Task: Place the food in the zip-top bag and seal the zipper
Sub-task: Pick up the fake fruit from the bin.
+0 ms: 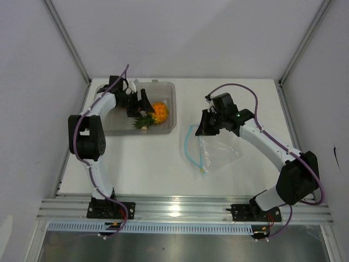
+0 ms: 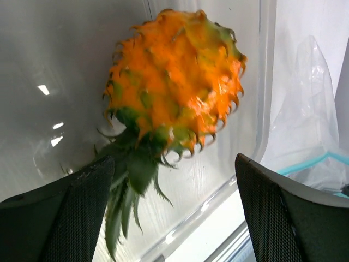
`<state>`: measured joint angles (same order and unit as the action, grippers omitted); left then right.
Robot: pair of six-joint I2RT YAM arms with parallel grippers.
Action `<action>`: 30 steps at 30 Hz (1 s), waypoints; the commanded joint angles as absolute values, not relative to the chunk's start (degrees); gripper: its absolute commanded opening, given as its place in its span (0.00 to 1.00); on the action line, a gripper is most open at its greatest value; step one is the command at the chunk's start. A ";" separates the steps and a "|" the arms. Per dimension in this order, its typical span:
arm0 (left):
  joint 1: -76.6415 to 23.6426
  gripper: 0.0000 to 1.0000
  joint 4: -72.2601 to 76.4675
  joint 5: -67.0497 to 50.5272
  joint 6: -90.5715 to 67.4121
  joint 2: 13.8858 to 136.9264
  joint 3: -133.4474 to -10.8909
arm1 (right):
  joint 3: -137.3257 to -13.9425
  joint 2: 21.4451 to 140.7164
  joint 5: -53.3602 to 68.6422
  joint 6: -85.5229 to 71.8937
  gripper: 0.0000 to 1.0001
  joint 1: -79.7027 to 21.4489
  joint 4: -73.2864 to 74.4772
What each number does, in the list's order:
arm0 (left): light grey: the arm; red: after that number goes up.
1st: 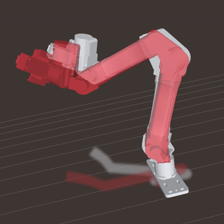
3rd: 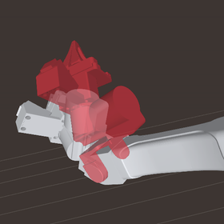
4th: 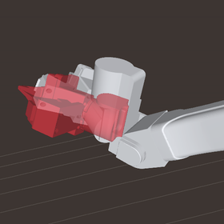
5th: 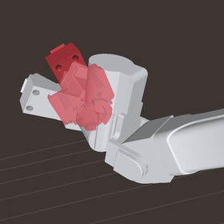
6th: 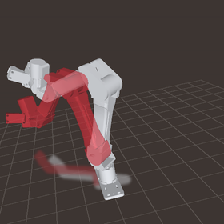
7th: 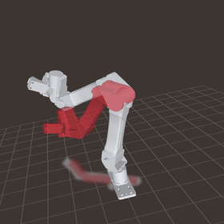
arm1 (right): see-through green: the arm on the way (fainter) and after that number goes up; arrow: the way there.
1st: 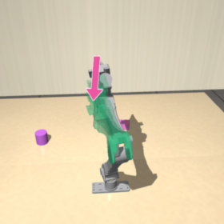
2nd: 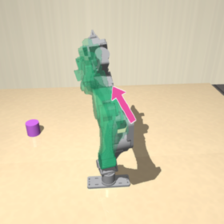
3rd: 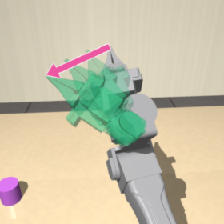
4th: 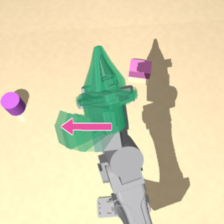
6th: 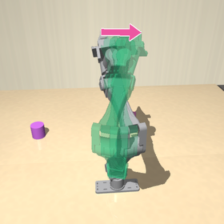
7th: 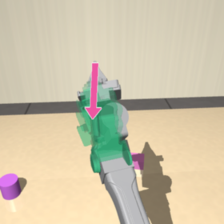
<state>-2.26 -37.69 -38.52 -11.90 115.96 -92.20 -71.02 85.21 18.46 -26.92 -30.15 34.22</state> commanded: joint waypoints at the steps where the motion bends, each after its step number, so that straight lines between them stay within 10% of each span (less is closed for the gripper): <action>1: -2.98 0.93 -33.23 -36.83 -10.55 107.59 -87.55 | -70.66 84.20 18.72 -27.16 0.00 -30.67 31.99; 30: -12.57 0.86 -17.76 -5.27 2.19 86.31 -70.58 | -68.90 83.67 19.42 -27.77 0.00 -30.85 30.06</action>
